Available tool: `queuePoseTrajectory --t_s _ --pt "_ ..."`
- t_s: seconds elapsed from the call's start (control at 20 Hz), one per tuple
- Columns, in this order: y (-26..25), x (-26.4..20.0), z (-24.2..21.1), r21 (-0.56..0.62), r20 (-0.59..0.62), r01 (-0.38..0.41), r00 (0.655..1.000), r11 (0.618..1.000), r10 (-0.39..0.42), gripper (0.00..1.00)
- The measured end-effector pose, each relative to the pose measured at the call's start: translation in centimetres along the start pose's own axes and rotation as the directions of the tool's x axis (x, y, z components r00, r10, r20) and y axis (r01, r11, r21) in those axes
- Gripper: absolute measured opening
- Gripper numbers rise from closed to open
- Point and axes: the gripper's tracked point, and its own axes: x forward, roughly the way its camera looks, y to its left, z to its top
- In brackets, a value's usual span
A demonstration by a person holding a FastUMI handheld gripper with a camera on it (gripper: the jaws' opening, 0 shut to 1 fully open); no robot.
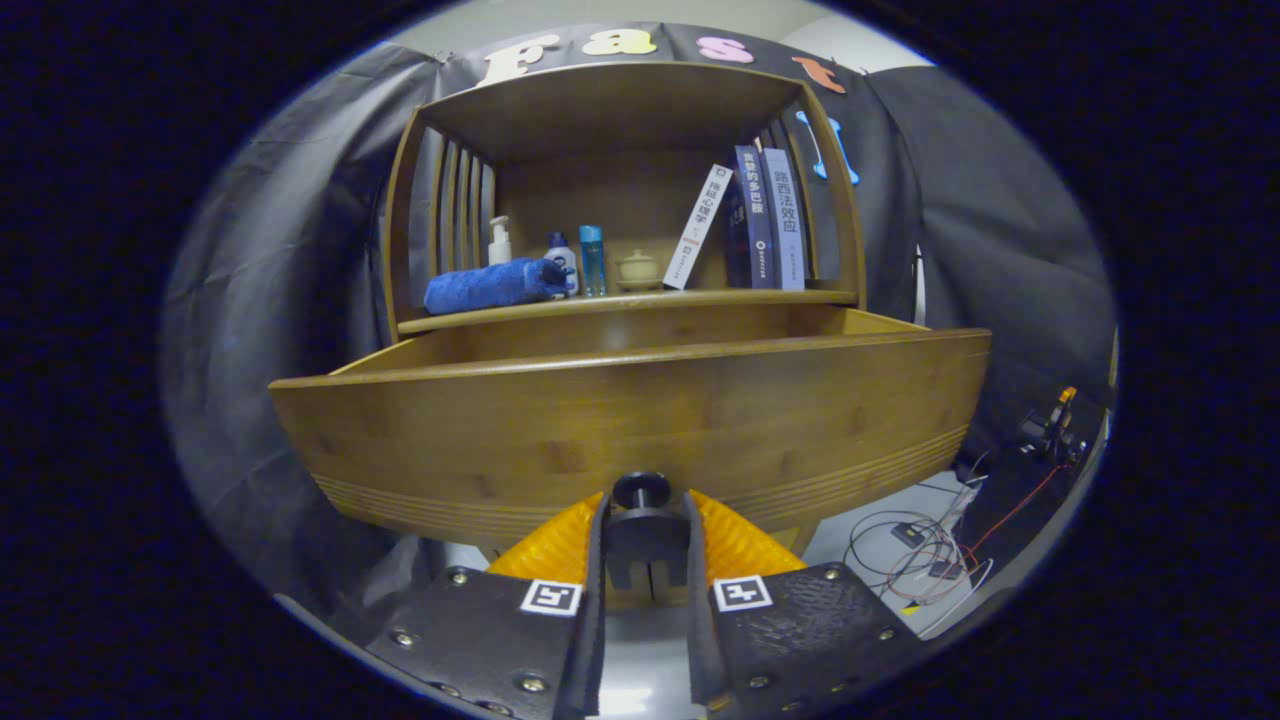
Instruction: Pull open the drawer, take out the items inside it, and place them on the countertop above the cabinet.
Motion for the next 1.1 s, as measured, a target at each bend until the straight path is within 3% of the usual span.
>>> queuePoseTrajectory --t_s 0.55,0.7,0.9,1.05,1.1 --pt "-0.1 -2.1 0.0 -0.011 0.028 0.036 0.999 0.999 -0.036 0.34" --pt "-0.3 -2.8 -0.1 0.022 -0.031 0.036 0.999 0.999 -0.035 0.35" --pt "-1.2 -4.0 7.3 0.006 0.112 0.099 0.989 0.995 -0.099 0.72" --pt "1.3 -3.4 10.5 0.002 0.071 0.041 0.997 0.999 -0.041 0.99" --pt "1.7 -2.6 11.5 0.003 0.055 0.032 0.998 0.999 -0.032 0.99"
